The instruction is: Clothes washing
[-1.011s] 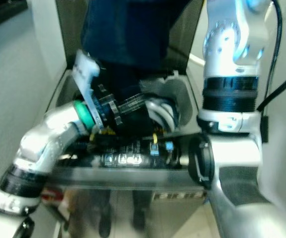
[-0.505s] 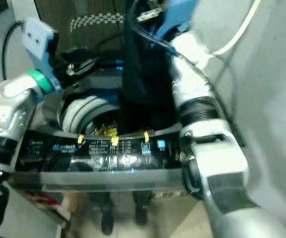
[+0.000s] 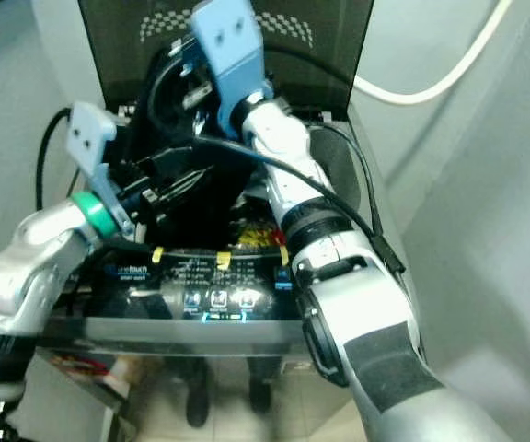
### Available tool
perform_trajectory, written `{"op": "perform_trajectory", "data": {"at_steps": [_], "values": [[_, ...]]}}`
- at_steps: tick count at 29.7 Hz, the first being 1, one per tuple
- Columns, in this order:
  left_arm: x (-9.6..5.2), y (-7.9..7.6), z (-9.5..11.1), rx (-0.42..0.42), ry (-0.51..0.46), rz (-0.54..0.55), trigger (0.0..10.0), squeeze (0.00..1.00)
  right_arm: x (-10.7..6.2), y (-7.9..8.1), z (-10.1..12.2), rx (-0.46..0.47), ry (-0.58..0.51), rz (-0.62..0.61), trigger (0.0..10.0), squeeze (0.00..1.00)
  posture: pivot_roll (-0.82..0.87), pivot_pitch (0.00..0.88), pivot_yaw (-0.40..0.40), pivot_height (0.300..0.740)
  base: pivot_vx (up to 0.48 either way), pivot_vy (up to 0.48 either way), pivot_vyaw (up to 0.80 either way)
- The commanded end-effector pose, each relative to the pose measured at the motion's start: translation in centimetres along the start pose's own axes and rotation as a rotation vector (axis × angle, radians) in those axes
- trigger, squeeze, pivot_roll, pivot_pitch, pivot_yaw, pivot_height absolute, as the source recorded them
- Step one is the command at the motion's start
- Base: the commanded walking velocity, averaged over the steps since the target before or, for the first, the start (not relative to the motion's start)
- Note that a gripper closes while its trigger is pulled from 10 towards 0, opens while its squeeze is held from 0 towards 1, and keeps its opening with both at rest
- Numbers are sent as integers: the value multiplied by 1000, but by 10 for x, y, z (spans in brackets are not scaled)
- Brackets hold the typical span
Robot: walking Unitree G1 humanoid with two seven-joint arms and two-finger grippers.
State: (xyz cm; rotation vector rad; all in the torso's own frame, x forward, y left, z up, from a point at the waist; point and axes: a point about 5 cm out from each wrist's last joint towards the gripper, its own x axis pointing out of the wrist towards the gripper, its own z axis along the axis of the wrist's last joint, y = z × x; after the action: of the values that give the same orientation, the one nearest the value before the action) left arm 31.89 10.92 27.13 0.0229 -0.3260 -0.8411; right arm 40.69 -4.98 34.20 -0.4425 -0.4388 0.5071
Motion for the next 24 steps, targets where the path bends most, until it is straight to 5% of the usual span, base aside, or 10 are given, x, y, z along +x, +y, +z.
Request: {"op": "perform_trajectory", "data": {"at_steps": [1, 2, 3, 4, 12, 19, 24], "values": [[-3, -14, 4, -24, -7, -44, 10000, 0, -2, 0, -8, -30, 61, 16, 10000, 0, 6, 96, 75, 740, 0, 0, 0], [-5, -21, 7, -25, -26, -60, 10000, 0, -2, 0, -13, -33, 92, 24, 10000, 118, 6, 96, 75, 740, 0, 0, 0], [-5, -21, 7, -25, -26, -60, 10000, 0, -2, 0, -13, -33, 92, 24, 10000, 118, 6, 96, 75, 740, 0, 0, 0], [-4, -25, 11, -15, -46, -64, 10000, 0, -3, 0, -15, -20, 98, 27, 10000, 1000, 10, 96, 74, 740, 0, 0, 0], [-6, -33, 16, 70, -54, -40, 10000, 0, -10, -6, -24, 45, 103, 63, 10000, 1000, 30, 92, 67, 740, 0, 0, 0], [-20, -37, 15, 56, -4, 6, 10000, 0, -48, -24, -49, 160, 100, 209, 10000, 1000, 46, 90, 75, 740, 0, 0, 0], [-22, -38, 15, 56, 6, 9, 10000, 0, -65, -37, -52, 257, 60, 203, 10000, 1000, 48, 88, 81, 740, 0, 0, 0]]}}
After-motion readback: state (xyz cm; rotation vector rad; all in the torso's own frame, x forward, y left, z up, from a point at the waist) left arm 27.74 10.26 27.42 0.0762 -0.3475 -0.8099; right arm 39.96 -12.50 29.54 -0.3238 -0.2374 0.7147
